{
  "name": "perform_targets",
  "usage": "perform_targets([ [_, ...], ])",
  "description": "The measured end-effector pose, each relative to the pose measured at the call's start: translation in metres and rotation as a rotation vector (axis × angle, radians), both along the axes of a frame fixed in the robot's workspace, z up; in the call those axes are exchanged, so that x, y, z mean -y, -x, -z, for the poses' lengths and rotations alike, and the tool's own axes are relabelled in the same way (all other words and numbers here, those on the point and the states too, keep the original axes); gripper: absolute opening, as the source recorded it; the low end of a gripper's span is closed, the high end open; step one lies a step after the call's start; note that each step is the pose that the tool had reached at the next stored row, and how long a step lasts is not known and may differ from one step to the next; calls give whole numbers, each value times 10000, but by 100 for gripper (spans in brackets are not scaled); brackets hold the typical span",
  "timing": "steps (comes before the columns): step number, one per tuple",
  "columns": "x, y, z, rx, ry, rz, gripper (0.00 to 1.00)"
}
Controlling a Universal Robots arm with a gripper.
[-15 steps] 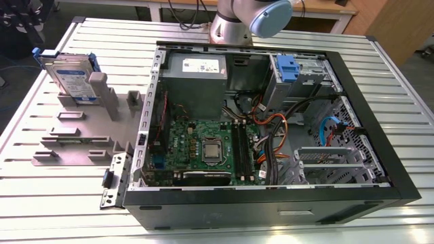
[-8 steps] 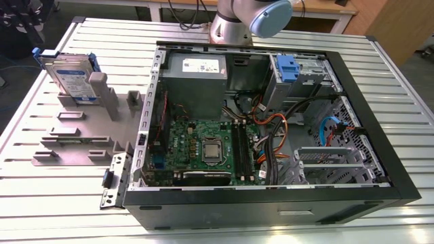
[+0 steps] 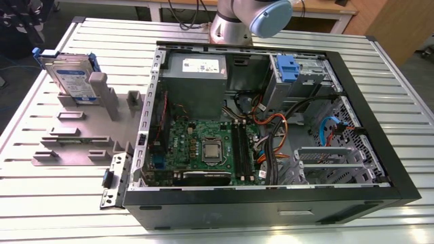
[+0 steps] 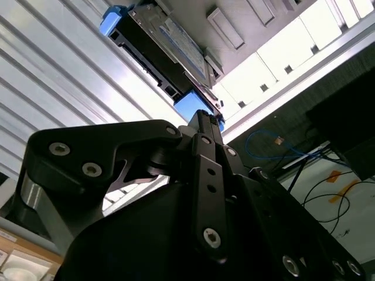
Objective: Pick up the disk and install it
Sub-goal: 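Pick up the disk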
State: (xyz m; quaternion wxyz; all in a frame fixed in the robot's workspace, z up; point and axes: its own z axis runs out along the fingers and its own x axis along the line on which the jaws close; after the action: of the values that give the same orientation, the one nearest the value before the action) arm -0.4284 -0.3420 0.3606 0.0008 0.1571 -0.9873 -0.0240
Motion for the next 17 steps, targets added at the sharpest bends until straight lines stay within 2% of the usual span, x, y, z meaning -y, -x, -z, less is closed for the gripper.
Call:
perform_targets([
  [4, 0, 0, 0, -1, 0, -494, 11],
  [17, 0, 0, 0, -1, 0, -2852, 11],
])
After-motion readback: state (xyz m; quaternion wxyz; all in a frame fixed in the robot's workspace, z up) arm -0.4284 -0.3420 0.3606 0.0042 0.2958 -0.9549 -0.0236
